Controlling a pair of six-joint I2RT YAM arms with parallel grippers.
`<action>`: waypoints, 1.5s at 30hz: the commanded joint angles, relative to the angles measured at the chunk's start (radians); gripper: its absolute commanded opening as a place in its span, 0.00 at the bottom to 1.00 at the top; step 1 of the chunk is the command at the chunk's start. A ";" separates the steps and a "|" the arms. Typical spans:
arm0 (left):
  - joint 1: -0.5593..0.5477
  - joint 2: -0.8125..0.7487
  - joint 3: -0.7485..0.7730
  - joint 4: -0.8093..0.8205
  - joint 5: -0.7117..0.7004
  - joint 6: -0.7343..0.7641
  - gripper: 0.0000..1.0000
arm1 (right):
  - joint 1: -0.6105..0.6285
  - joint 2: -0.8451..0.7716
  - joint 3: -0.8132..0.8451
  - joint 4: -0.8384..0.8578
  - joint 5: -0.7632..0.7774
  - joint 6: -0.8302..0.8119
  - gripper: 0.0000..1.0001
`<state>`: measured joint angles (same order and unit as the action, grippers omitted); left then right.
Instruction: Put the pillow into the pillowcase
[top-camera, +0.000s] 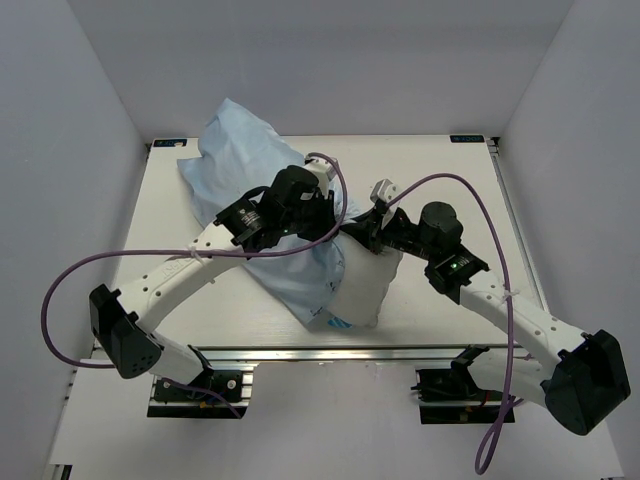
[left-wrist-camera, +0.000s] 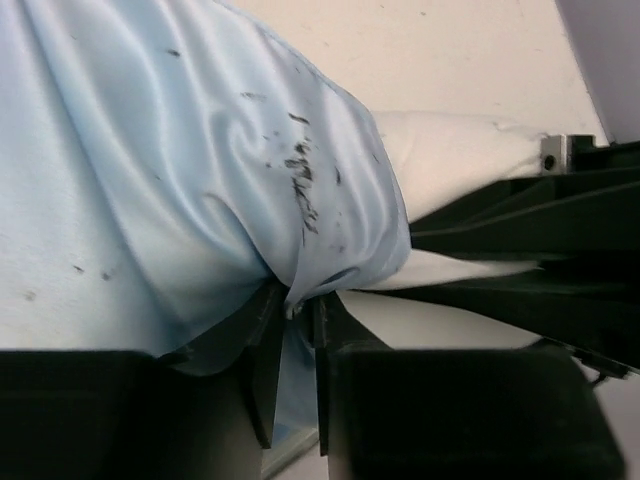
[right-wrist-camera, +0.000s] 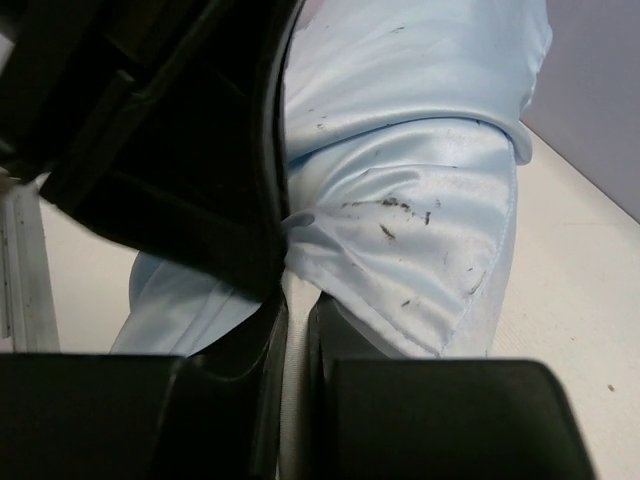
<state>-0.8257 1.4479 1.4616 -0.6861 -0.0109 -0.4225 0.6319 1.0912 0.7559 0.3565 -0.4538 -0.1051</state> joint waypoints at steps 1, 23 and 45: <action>0.005 -0.044 -0.032 0.060 -0.135 -0.004 0.26 | 0.040 -0.013 0.043 0.038 -0.098 0.041 0.00; -0.009 -0.096 0.085 0.497 0.689 -0.203 0.00 | 0.045 0.099 0.146 0.070 0.006 0.005 0.12; 0.054 -0.236 -0.302 0.614 0.626 -0.269 0.00 | 0.034 -0.392 0.178 -0.540 0.177 -0.180 0.85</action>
<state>-0.7837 1.2438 1.1671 -0.1169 0.5808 -0.6800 0.6682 0.6861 0.9035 -0.0792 -0.3702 -0.3138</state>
